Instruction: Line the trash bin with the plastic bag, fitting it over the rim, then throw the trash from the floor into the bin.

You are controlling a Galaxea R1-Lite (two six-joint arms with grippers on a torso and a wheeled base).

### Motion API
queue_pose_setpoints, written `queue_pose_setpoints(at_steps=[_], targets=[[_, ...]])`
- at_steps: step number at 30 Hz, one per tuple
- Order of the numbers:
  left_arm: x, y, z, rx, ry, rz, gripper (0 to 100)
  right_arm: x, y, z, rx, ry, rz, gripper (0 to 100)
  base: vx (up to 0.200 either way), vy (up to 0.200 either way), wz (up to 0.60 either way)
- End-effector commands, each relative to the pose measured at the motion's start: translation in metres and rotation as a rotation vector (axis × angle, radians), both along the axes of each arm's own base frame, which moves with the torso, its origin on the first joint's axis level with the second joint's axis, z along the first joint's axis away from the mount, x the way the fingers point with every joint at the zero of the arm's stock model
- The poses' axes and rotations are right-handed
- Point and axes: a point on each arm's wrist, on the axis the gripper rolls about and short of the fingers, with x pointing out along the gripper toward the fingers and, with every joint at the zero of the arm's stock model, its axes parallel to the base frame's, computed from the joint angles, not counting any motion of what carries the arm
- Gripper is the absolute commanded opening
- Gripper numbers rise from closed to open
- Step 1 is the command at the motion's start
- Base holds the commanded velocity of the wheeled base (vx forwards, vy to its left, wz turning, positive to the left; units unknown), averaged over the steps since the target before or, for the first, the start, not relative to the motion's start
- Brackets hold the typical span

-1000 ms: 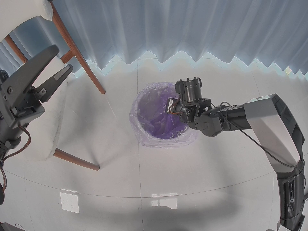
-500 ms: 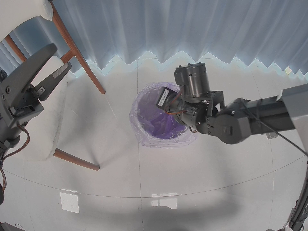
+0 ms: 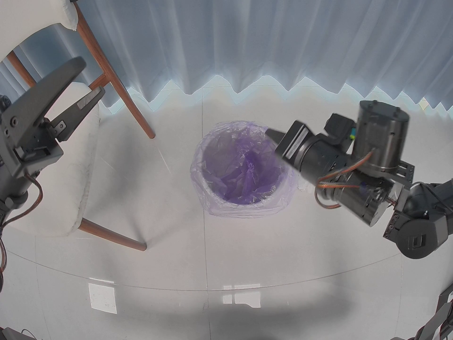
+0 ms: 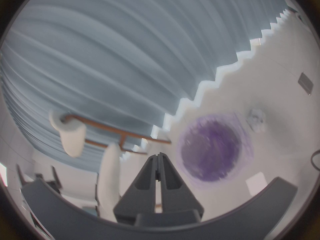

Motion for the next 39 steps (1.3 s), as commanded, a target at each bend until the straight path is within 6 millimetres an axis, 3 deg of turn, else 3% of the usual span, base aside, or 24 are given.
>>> queue_pose_setpoints(at_steps=[1,3,7,13,16,26,33,39], targets=[[0.015,-0.001,0.026,0.006,-0.032,0.004,100,0.004,-0.038,0.007,0.108,-0.146,-0.031,0,0.000,0.000,0.00],[0.017,-0.001,0.014,0.017,0.004,0.007,100,0.000,-0.041,-0.001,0.080,-0.130,-0.024,0,0.000,0.000,0.00],[0.016,0.003,0.009,0.046,-0.006,-0.009,100,-0.003,-0.045,-0.020,0.035,-0.068,-0.023,0,0.000,0.000,0.00],[0.040,-0.001,-0.004,0.074,0.045,0.009,100,0.022,-0.039,-0.049,-0.017,0.010,-0.058,0,0.000,0.000,0.00],[0.040,-0.003,-0.006,0.076,0.052,0.000,100,0.035,-0.038,-0.064,-0.017,0.054,-0.079,0,0.000,0.000,0.00],[0.038,-0.006,-0.005,0.079,0.042,-0.023,100,0.042,-0.033,-0.088,-0.001,0.134,-0.075,0,0.000,0.000,0.00],[0.037,-0.005,-0.006,0.083,0.040,-0.017,100,0.037,-0.032,-0.089,-0.020,0.145,-0.036,0,0.000,0.000,0.00],[0.033,-0.005,-0.004,0.082,0.028,-0.024,100,0.065,-0.038,-0.088,-0.143,0.168,-0.047,0,0.000,0.000,0.00]])
